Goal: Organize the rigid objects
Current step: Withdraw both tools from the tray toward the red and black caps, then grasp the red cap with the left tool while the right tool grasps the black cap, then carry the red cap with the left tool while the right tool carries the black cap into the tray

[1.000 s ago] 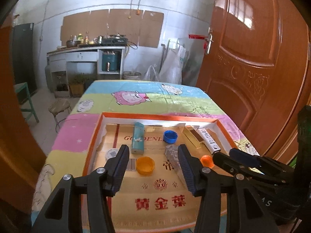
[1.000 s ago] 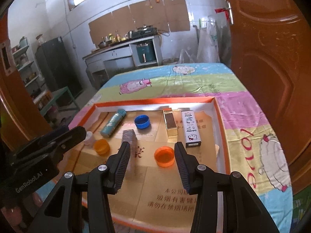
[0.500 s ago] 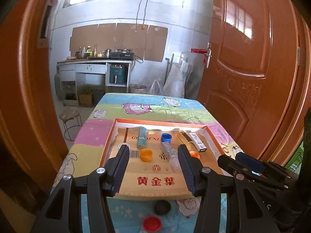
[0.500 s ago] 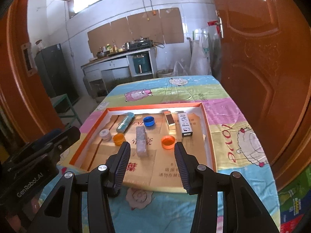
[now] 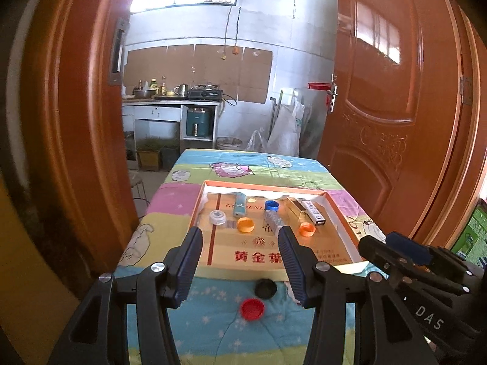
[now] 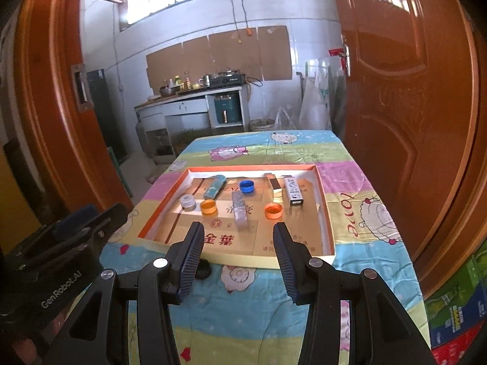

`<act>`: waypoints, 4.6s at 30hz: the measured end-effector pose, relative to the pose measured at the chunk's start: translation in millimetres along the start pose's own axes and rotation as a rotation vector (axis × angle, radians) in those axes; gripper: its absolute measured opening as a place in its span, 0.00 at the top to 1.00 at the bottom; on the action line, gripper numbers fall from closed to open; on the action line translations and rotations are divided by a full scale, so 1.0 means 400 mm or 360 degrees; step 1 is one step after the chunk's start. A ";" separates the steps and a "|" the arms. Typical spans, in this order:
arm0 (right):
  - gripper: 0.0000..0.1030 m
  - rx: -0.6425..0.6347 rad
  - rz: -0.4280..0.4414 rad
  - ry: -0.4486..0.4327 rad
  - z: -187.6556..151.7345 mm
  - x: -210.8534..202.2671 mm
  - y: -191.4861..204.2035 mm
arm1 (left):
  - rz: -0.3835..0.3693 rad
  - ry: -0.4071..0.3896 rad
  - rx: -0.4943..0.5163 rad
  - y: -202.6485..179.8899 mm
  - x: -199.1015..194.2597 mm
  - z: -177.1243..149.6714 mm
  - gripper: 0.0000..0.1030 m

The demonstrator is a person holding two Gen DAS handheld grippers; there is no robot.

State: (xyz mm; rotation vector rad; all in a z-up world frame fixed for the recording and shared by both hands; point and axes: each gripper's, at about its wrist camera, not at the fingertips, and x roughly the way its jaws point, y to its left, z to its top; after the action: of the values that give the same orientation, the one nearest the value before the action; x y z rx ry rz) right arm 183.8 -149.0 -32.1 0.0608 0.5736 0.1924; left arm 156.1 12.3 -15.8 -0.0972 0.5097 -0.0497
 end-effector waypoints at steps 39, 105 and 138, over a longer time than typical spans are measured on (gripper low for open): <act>0.53 -0.0031 -0.0016 0.0000 -0.090 -0.119 0.042 | -0.0006 0.0139 0.0064 0.034 -0.105 -0.131 0.50; 0.70 -0.0115 0.0048 0.0406 -0.072 0.197 0.077 | -0.0111 0.0393 0.0025 0.094 0.119 -0.089 0.71; 0.70 0.0037 0.0011 0.0443 0.048 0.276 -0.156 | -0.0080 0.0553 0.0059 -0.005 0.355 0.015 0.70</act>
State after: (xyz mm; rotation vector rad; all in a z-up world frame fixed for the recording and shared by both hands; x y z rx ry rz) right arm 295.5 -188.5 -81.8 0.0590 0.8530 0.2021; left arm 283.0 0.5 -79.1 -0.0651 0.8529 -0.1267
